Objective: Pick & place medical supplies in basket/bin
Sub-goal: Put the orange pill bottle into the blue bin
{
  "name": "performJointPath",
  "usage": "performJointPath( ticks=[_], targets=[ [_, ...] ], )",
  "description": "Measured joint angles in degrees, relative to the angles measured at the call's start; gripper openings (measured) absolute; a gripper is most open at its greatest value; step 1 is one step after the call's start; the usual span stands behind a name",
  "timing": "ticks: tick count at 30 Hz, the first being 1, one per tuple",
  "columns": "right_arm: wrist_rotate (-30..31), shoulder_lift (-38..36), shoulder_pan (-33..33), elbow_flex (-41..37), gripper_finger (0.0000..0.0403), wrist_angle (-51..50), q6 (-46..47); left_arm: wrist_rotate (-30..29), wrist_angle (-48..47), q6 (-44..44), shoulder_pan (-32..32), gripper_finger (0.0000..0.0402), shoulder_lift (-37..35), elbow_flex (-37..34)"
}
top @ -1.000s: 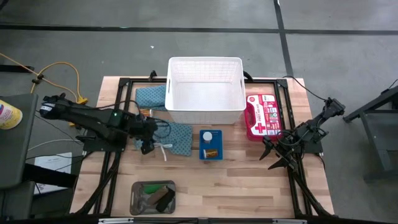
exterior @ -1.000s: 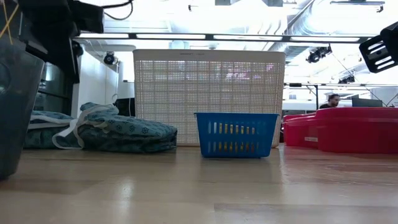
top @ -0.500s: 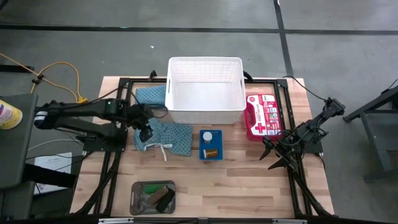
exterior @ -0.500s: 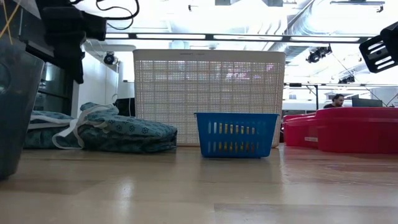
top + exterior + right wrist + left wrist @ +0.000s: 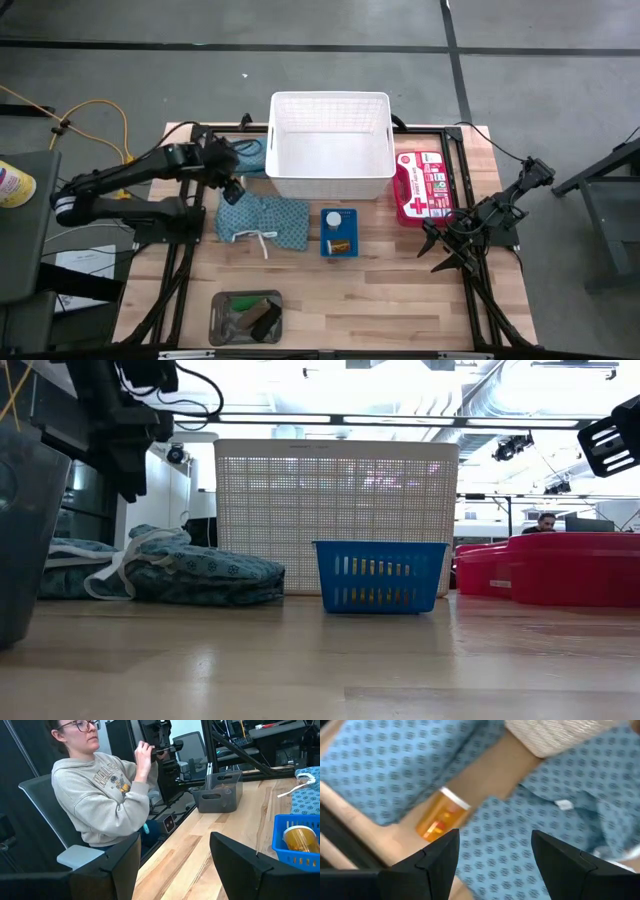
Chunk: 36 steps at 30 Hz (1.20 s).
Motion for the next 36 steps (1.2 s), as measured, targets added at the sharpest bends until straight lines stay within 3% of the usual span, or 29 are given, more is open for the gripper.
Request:
performJointPath(
  ticks=[6,13,17,23,36],
  targets=[
    [0.0,0.0,0.0,0.0,0.0226,0.0,0.0,1.3,0.7,6.8,7.2,0.0238,1.3,0.0],
    [0.0,0.0,0.0,0.0,0.0226,0.0,0.0,10.8,1.4,16.3,15.1,0.0238,6.0,0.0],
    [0.0,0.0,0.0,0.0,0.0226,0.0,0.0,13.4,1.3,22.5,17.9,0.0238,8.9,0.0],
    [0.0,0.0,0.0,0.0,0.0226,0.0,0.0,13.5,0.4,31.0,20.9,0.0238,10.5,0.0],
    [0.0,0.0,0.0,0.0,0.0226,0.0,0.0,11.4,-1.5,38.6,23.2,0.0238,11.7,0.0]
  ],
)
